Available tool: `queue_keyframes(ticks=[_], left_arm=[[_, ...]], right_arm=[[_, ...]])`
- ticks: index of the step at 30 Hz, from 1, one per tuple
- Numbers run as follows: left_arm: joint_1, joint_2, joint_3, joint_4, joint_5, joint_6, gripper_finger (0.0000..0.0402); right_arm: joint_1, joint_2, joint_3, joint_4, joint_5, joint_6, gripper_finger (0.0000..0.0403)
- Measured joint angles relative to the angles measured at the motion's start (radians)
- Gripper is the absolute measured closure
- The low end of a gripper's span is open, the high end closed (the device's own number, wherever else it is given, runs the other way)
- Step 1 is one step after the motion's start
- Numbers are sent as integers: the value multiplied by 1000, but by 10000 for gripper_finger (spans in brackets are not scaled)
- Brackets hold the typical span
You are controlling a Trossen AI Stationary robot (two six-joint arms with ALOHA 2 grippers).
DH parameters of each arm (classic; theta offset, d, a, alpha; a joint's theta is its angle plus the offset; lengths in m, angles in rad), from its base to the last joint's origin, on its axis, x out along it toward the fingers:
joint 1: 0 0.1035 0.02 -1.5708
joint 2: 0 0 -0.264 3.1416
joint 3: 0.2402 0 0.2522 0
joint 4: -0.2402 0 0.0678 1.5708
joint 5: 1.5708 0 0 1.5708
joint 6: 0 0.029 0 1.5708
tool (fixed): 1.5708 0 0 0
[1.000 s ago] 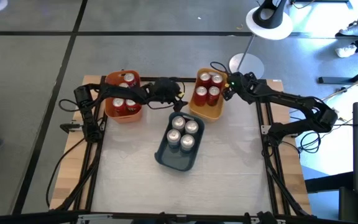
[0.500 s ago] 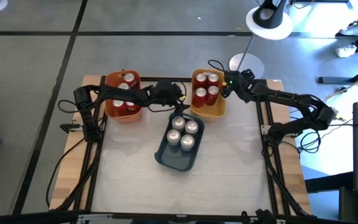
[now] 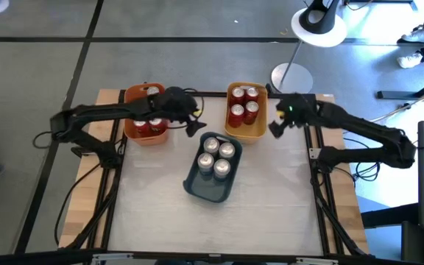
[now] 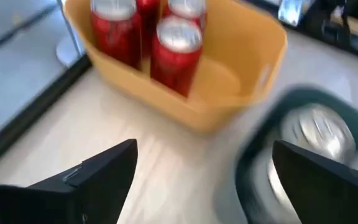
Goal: Sort soda cans
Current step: Adjust all the bins
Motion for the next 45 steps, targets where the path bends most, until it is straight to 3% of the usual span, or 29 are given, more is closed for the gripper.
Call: queue_keyframes(ticks=[2, 7, 13, 18, 26, 30, 37, 45], left_arm=[[-12, -46, 0, -95, -9, -18, 41], [-65, -140, -1, -300, -17, -90, 41], [-180, -241, -2, -558, -89, -194, 41], [-264, -304, -2, -592, -186, -279, 41], [-316, -323, -2, -591, -239, -301, 41], [-319, -322, -2, -590, -238, -301, 41], [-319, -322, -2, -587, -238, -319, 41], [-321, -320, -2, -568, -239, -319, 41]], right_arm=[[91, -36, -38, 38, -43, 78, 22], [362, -59, -133, 140, -15, 236, 22], [689, 3, -231, 362, 94, 354, 22], [814, 105, -276, 537, 232, 359, 22], [813, 347, -286, 830, 260, 193, 22], [763, 424, -273, 875, 269, 161, 22], [645, 469, -260, 1010, 173, 64, 22], [581, 501, -256, 1136, 153, 42, 22]])
